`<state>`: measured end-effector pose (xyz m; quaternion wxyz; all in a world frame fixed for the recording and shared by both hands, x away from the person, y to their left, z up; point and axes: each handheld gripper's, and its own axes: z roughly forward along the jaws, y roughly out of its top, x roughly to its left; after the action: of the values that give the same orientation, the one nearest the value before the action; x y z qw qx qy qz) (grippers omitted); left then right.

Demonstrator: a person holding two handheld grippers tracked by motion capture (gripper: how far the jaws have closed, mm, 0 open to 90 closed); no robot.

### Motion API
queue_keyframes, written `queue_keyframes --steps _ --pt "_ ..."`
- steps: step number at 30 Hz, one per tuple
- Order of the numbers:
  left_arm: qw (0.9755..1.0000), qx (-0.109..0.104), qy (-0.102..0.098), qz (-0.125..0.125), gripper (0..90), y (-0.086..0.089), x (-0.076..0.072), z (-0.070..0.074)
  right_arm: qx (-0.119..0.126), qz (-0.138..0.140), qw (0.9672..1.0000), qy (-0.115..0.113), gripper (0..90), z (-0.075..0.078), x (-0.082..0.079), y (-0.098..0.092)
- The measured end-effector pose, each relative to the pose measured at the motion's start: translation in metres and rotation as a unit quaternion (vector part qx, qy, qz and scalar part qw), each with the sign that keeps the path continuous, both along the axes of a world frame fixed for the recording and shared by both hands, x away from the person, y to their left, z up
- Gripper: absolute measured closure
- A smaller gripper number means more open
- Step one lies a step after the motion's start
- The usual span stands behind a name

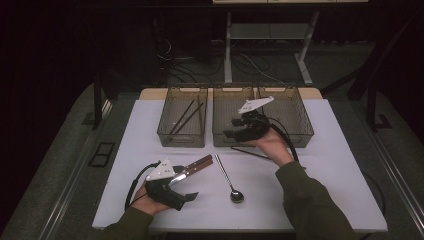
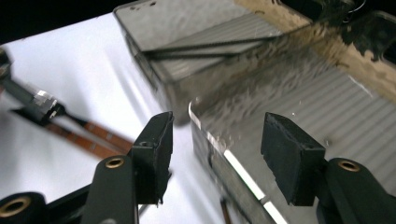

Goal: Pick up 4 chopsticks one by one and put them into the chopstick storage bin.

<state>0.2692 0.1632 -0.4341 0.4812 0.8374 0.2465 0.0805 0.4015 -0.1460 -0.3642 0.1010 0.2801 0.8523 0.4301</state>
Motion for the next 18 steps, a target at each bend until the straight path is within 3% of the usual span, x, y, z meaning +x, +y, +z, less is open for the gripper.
queue_keyframes --steps 5,18 --pt "1.0000 0.001 0.002 0.001 0.0 0.000 0.000 0.000 -0.021 0.018 0.9996 0.000 45.8 -0.006 -0.012 -0.024" --pt "1.0000 0.005 0.003 0.000 0.0 -0.001 0.001 -0.001 -0.055 0.024 0.9974 0.040 49.9 -0.030 -0.033 -0.090"
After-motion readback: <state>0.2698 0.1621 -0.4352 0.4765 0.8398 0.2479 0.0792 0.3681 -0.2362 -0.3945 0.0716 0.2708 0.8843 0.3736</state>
